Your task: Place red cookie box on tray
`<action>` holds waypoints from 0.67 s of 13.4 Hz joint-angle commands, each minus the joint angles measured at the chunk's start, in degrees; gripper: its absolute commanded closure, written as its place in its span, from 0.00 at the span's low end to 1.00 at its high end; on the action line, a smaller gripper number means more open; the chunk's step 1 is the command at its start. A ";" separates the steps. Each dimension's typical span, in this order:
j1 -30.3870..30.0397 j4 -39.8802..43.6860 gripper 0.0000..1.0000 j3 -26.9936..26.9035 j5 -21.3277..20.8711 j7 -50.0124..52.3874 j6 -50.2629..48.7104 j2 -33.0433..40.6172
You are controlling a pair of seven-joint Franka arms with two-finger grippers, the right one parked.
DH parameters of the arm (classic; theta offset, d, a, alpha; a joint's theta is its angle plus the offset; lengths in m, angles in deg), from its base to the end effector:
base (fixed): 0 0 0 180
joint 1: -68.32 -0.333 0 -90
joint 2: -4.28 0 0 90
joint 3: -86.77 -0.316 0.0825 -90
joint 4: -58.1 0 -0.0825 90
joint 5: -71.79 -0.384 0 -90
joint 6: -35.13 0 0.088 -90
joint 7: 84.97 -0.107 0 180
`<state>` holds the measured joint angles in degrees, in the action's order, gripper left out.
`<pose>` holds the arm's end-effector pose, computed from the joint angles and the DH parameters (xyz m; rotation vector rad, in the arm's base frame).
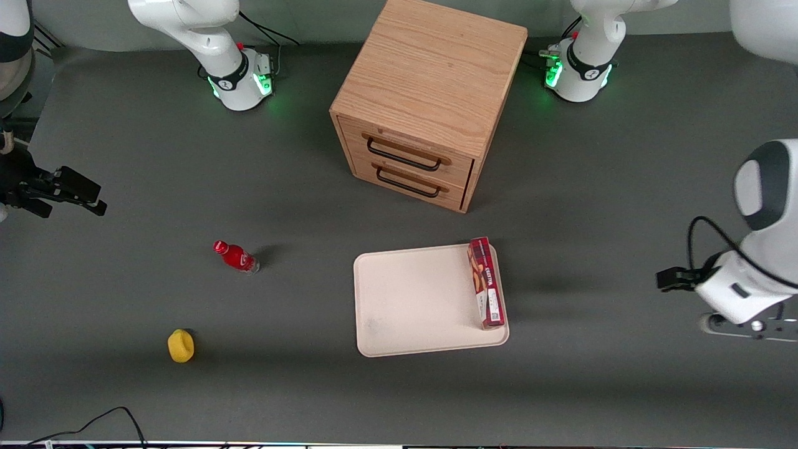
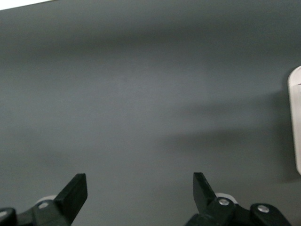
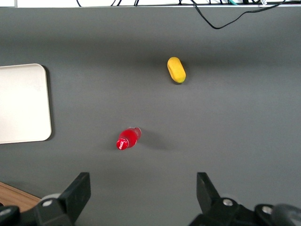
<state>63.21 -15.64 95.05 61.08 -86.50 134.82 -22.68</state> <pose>0.6957 -0.0011 0.4816 -3.0190 0.1505 0.0174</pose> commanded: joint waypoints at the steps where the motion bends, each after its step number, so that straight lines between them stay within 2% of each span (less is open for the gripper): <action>1: -5.41 -11.56 0.00 0.60 6.19 -4.34 1.99 10.06; 4: -6.40 -25.62 0.00 0.33 9.21 -5.16 9.01 19.74; 9: -4.82 -21.46 0.00 0.77 9.30 -4.98 4.82 18.89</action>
<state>57.44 -38.05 96.12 69.61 -90.89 140.88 -4.11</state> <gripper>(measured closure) 0.000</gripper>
